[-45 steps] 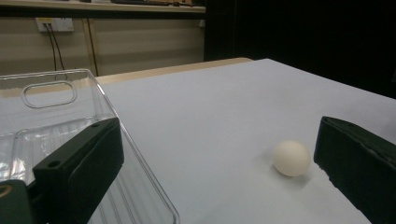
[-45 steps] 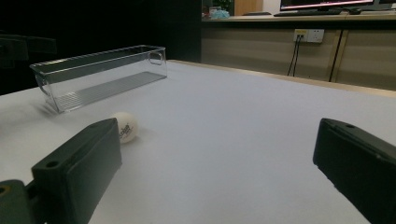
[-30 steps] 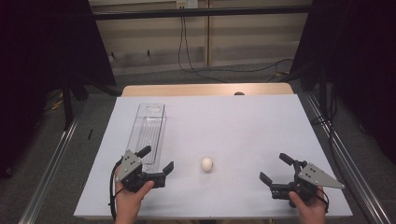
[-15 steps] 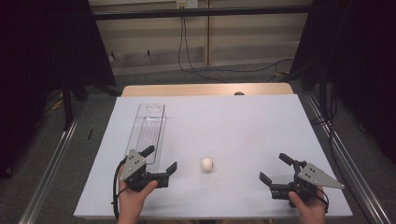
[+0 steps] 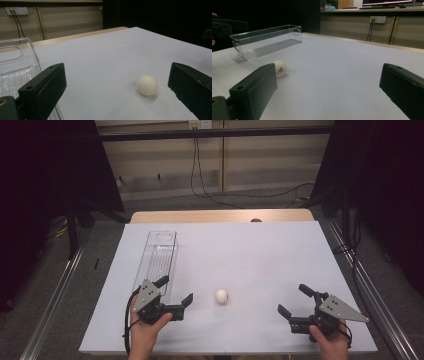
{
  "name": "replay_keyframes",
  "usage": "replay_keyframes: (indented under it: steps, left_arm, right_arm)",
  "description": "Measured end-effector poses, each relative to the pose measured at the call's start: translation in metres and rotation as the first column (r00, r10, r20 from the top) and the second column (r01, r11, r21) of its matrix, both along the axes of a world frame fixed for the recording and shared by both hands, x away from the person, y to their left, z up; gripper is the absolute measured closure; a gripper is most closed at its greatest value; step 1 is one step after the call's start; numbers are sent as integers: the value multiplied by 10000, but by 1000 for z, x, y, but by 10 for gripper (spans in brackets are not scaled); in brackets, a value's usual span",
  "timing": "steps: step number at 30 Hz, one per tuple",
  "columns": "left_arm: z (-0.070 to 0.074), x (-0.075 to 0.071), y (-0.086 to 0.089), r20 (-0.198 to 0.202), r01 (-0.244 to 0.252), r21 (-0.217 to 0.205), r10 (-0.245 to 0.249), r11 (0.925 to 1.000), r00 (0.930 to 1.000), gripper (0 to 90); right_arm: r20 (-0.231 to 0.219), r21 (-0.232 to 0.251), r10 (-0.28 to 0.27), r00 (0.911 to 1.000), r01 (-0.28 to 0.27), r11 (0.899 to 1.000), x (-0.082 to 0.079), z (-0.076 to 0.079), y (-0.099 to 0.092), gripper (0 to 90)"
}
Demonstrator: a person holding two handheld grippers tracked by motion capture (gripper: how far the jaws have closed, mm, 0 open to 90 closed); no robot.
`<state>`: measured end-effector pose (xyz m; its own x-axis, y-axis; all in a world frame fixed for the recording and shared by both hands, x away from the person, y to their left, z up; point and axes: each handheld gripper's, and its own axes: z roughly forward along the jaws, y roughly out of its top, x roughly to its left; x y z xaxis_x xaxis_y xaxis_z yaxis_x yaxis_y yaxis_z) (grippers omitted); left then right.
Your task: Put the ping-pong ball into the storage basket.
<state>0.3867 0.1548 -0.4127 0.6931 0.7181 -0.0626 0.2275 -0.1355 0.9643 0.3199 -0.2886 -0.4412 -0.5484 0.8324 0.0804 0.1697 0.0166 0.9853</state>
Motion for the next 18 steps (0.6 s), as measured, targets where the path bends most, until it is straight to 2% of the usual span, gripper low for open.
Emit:
replay_keyframes:
  steps: [18]
  left_arm:
    - [-1,3,-8,-79,187,194,-186,9996,9998,20]
  right_arm:
    - [-11,-53,34,10000,-34,10000,0,0,0,8]
